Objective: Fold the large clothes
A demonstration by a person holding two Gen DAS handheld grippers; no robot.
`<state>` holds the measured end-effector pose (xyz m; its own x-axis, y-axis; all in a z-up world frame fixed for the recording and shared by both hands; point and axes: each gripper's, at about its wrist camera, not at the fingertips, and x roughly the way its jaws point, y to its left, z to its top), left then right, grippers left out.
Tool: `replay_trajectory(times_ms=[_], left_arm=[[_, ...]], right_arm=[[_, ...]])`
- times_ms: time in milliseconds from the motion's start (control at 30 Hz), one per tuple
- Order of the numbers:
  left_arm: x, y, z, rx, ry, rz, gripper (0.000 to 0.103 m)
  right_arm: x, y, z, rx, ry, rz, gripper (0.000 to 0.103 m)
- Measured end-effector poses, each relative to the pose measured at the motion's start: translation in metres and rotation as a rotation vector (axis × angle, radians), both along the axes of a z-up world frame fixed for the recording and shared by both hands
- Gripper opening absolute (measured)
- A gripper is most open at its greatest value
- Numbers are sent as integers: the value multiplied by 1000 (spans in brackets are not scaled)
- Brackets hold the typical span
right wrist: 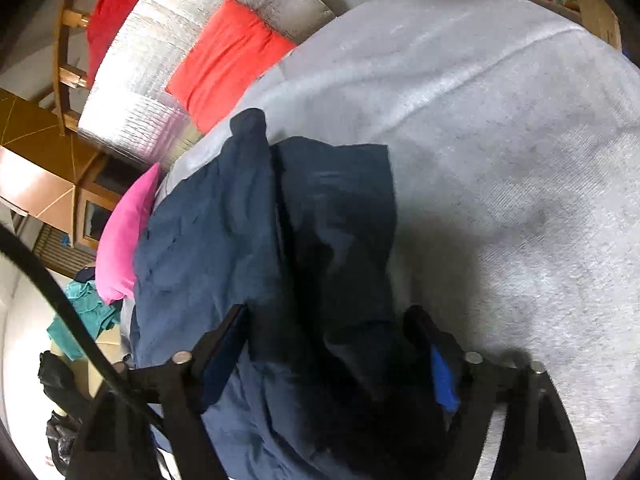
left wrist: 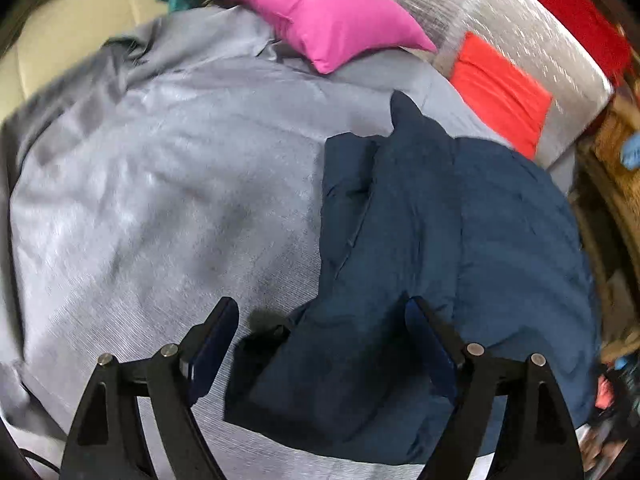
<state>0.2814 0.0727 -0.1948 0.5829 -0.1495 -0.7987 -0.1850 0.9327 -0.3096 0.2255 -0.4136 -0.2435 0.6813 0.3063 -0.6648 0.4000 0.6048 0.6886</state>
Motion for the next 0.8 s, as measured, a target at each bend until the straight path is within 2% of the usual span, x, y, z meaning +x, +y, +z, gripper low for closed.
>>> replay_trajectory(times_ms=[33,67,133,200,267,400,500,600,633,700,800], left_arm=[[-1,-1,2,9,-5,0,85],[-2,-4,7,38,-25,-4,85],[-6,-15,13,120,-54,-21,85],[-7,-25,9,204,-47,-39,85],[-7,-28,8,233,-47,-51,85],[-15,-27,18,256,-59,-39,85],[-21,-31,30,359,-142,-42,85],[-42,-39,51,397,-280,-59,85],[-47,-41,56,400,-317,-68,85],[-48,-45,59,384,-341,-100,85],[-47,-60,50,405,-297,-151,85]], right_arm=[[0,3,6,-17,-26,14,55],[-1,9,15,-40,-59,19,51],[-5,19,30,-125,-126,22,51],[0,29,31,-216,-88,48,51],[7,33,17,-236,-4,67,51],[-3,27,25,-214,-24,32,55],[-27,26,42,-240,-70,-57,61],[-56,32,72,-339,-201,-115,61],[-60,35,80,-339,-252,-90,61],[-61,50,86,-339,-290,-13,61],[-49,80,80,-335,-244,114,59]])
